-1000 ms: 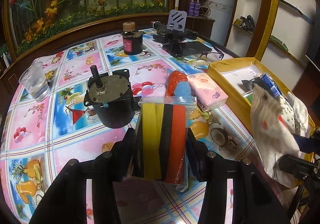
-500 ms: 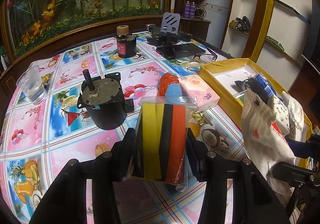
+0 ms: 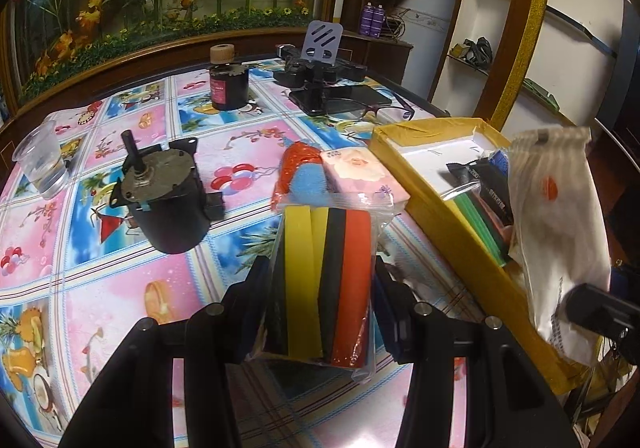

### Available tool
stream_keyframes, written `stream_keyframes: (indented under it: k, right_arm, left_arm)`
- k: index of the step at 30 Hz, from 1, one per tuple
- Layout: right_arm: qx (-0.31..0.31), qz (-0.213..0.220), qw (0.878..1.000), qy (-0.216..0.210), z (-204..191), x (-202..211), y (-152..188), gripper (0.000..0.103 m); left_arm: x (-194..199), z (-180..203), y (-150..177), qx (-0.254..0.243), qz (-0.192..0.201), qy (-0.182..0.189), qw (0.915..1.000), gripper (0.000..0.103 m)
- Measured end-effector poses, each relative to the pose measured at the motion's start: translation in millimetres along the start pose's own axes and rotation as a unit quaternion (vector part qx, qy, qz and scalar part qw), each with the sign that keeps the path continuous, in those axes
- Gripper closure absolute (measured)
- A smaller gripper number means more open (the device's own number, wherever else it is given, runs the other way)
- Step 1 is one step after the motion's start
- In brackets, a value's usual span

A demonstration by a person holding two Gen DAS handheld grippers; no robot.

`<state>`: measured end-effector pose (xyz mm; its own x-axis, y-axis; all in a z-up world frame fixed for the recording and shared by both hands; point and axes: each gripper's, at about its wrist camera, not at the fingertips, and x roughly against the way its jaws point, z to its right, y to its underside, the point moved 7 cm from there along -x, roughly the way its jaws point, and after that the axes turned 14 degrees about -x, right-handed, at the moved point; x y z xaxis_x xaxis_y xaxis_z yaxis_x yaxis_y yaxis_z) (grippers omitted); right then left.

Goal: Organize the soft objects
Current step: 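Lift the sponge strip bag with the left gripper while the right lifts the snack bag, then carry both bags over the tray and open both grippers to drop them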

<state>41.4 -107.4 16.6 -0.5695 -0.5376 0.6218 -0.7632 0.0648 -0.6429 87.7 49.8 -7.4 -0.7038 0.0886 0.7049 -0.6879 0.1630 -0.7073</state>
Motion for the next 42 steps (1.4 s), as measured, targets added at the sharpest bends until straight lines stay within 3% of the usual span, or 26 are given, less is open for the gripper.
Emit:
stream_keyframes:
  k: [17, 22, 28, 35, 37, 40, 42]
  right_arm:
    - [-0.067, 0.045, 0.996, 0.03, 80, 40, -39, 0.06]
    - [-0.076, 0.051, 0.994, 0.064, 107, 41, -67, 0.06]
    - [-0.069, 0.04, 0.987, 0.141, 140, 18, -97, 0.06]
    - [-0.082, 0.003, 0.979, 0.186, 169, -13, -102, 0.06]
    - [-0.087, -0.008, 0.979, 0.183, 174, -20, -98, 0.059]
    - [-0.089, -0.004, 0.98, 0.175, 176, -16, -98, 0.054]
    - [-0.085, -0.003, 0.982, 0.17, 175, -13, -95, 0.038]
  left_arm:
    - [-16, 79, -50, 0.001, 0.049, 0.056, 0.9972, 0.055]
    - [-40, 95, -76, 0.013, 0.036, 0.07, 0.9968, 0.055]
    - [-68, 108, -93, 0.01, 0.017, 0.064, 0.9978, 0.055]
    - [-79, 131, -85, -0.044, 0.007, 0.053, 0.9976, 0.055]
    - [-79, 129, -84, -0.035, 0.009, 0.058, 0.9977, 0.051]
    - [-79, 124, -83, -0.021, 0.008, 0.069, 0.9974, 0.034]
    - [-77, 124, -83, -0.02, 0.012, 0.07, 0.9973, 0.026]
